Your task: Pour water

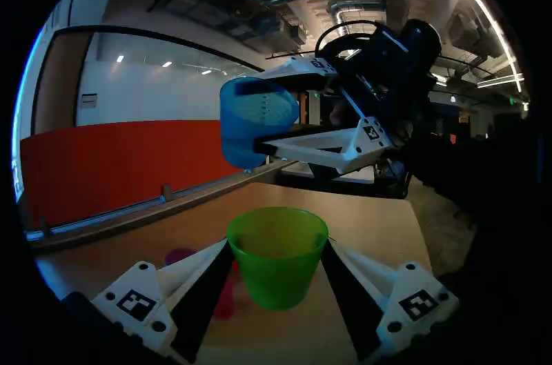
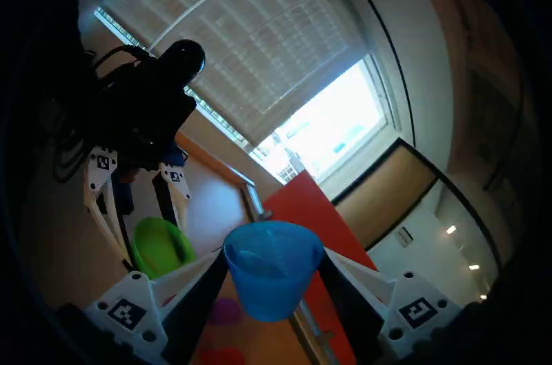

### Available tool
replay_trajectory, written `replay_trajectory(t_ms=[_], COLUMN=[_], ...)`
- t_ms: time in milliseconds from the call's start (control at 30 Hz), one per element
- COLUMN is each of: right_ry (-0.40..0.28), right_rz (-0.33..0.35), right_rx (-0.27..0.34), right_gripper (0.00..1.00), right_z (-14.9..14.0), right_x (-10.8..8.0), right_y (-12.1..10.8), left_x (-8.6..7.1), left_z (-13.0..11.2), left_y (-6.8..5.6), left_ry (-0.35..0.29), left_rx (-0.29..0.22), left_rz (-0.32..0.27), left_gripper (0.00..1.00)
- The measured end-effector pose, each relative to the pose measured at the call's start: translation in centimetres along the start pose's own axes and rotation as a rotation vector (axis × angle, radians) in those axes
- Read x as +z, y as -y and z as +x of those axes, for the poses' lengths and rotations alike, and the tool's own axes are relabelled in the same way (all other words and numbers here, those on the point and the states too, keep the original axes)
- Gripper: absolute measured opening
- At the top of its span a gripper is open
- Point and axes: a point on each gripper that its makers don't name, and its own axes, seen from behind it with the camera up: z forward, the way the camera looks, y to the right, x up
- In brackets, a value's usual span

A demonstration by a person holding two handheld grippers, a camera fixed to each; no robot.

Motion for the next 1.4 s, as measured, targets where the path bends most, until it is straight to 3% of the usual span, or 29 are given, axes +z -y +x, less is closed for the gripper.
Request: replay_trajectory(t_ms=[533,1400], right_ry=[0.011,0.021], right_rz=[-0.004,-0.019], right_rx=[-0.135,-0.27], right_gripper=[0.92,0.92], right_z=[0.6,1.3], right_x=[0.4,0.8], right_y=[-0.1,-0.6], left_x=[0.2,0.5], left_z=[0.1,0.6], left_y=[0.0,-0.1], left_ry=[-0.006,-0.023], left_rx=[0.0,-0.016], left_rz=[-0.002,-0.011], left_gripper=[0.86,0.86])
